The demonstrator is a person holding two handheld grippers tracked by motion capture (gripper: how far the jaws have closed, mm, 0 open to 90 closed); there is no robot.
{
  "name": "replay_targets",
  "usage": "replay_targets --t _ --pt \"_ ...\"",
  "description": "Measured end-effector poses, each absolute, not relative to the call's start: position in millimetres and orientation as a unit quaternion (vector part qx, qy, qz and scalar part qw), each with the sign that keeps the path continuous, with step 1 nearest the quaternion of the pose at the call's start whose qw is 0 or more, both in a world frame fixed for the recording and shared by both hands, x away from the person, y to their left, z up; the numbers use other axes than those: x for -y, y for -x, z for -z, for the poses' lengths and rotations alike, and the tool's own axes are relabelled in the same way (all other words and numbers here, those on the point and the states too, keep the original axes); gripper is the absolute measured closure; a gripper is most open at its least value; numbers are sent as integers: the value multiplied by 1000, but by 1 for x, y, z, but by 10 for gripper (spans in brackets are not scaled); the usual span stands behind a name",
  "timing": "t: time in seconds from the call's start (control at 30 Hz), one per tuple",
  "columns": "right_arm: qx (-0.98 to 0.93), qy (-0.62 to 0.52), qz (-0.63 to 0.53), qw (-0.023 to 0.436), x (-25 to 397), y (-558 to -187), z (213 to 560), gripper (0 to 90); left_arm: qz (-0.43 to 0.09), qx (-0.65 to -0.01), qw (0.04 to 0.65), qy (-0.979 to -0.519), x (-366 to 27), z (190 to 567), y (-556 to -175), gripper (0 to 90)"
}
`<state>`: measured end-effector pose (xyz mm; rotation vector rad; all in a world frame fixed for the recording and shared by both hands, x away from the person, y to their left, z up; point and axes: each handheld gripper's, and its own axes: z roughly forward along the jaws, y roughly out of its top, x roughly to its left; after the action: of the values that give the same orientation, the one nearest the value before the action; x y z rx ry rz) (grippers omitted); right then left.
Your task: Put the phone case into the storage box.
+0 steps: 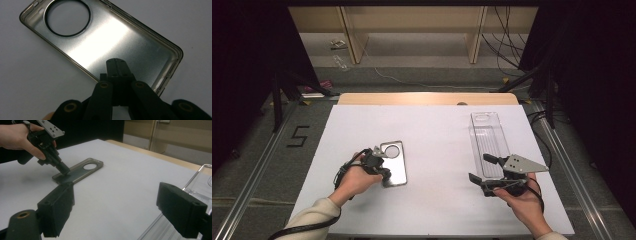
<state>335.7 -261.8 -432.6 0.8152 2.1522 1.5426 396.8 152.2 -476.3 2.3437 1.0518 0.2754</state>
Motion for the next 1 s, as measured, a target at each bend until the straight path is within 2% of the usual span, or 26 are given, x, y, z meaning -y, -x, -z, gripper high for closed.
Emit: replay_targets --t 1.0 --pt "-764 -289 -546 184 261 -336 433 159 -109 -395 270 -871 -162 476 -394 899"
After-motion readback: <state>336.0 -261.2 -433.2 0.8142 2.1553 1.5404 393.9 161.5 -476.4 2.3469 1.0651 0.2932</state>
